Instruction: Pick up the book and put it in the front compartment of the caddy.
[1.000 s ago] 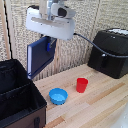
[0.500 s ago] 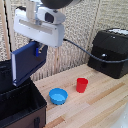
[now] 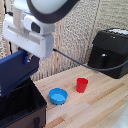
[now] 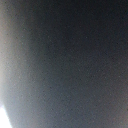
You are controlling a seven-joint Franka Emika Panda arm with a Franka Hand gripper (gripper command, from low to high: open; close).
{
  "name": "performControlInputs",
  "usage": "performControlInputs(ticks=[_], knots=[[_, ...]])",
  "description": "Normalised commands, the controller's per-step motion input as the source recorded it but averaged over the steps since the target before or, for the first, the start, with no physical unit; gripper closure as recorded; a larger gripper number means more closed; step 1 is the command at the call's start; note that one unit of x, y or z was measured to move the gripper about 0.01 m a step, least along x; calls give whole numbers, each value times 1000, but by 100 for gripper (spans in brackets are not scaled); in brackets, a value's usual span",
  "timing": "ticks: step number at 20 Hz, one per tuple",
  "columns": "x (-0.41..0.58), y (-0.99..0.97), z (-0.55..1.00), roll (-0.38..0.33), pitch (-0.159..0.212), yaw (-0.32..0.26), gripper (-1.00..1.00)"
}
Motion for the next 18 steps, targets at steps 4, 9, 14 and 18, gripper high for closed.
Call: performControlInputs(ticks=[4,9,14,18], knots=[[0,769,-43,-56,77,-121,100],[59,608,-71,-42,80,-151,100],[422,53,-7,0,6,-153,100],[386,-33,0,15,16,-90,100]])
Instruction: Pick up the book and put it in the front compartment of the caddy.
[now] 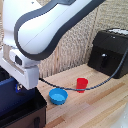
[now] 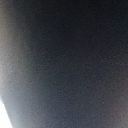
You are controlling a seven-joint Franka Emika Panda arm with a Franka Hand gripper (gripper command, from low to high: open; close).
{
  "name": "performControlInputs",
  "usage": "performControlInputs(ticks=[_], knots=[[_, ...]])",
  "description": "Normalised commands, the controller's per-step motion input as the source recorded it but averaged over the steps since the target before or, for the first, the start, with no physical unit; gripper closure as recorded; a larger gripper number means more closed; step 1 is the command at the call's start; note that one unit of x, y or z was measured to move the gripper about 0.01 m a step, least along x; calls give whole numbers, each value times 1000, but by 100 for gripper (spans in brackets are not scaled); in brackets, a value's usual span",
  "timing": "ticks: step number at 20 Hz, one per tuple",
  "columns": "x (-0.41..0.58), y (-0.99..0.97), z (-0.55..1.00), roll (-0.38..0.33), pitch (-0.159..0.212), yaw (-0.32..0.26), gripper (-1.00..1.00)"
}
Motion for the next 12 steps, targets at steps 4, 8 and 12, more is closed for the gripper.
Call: performControlInputs(ticks=[4,8,12], knots=[[164,46,0,-9,35,1,-100],[84,-109,221,-16,183,-26,-100],[69,-221,397,-158,75,-56,-100]])
